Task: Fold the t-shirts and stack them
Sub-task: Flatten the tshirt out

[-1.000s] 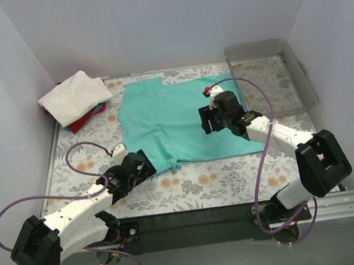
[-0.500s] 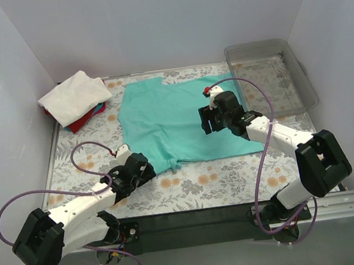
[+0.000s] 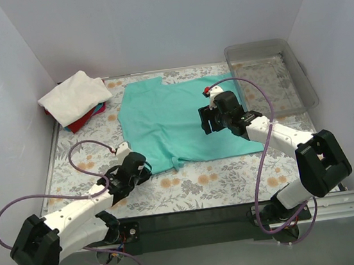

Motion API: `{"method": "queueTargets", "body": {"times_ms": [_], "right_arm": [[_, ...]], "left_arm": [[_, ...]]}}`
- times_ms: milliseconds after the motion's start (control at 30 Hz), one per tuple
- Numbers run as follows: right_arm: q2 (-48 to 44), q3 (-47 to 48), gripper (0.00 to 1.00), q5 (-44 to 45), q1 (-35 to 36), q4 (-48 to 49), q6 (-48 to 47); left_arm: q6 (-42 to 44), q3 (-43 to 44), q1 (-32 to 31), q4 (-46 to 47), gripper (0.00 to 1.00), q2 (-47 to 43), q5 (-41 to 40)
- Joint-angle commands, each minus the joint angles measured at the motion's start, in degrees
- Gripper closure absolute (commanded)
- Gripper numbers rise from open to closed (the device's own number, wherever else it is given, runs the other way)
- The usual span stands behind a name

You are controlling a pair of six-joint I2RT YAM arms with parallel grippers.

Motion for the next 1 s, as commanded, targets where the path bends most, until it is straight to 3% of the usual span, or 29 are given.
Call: {"method": "queueTargets", "body": {"times_ms": [0, 233, 433, 533, 567, 633, 667, 733, 800, 967], "right_arm": [[-0.1, -0.4, 0.4, -0.7, 0.1, 1.8, 0.3], [-0.9, -0.7, 0.4, -0.4, 0.1, 1.8, 0.0], [-0.6, -0.3, 0.4, -1.1, 0.1, 1.8, 0.1], [0.0, -0.2, 0.4, -1.9, 0.1, 1.8, 0.1], [0.1, -0.2, 0.4, -2.2, 0.1, 1.7, 0.1], [-0.3, -0.4, 0.4, -2.5, 0.1, 1.8, 0.0], [-0.6, -0.6, 0.4, -2.4, 0.1, 1.8, 0.0], [-1.3, -0.9, 0.4, -1.9, 0.2, 1.7, 0.0], [-1.7, -1.0, 0.4, -1.7, 0.1, 1.7, 0.0], [-1.6, -0.9, 0.4, -2.2, 0.2, 1.7, 0.0]], "left_arm": [[2.5, 4.9, -0.3, -1.5, 1.0, -4.3, 0.2], [5.3, 12.8, -0.2, -7.4, 1.0, -6.8, 2.4], [7.0, 14.5, 1.3, -7.9, 0.99, -8.6, 1.3], [9.0, 13.9, 3.5, -5.5, 0.86, -3.4, 4.1], [9.3, 14.0, 3.9, -4.9, 0.74, 0.1, 3.8], [9.6, 14.1, 4.3, -5.5, 0.66, 3.0, 2.0], [9.5, 14.0, 4.4, -6.1, 0.51, 4.6, -0.8], [8.4, 13.9, 4.8, -7.3, 0.39, 4.9, -2.8], [7.9, 13.0, 4.8, -8.6, 0.21, 2.9, -3.4], [6.0, 8.9, 4.8, -10.2, 0.17, -2.5, -0.3]]}}
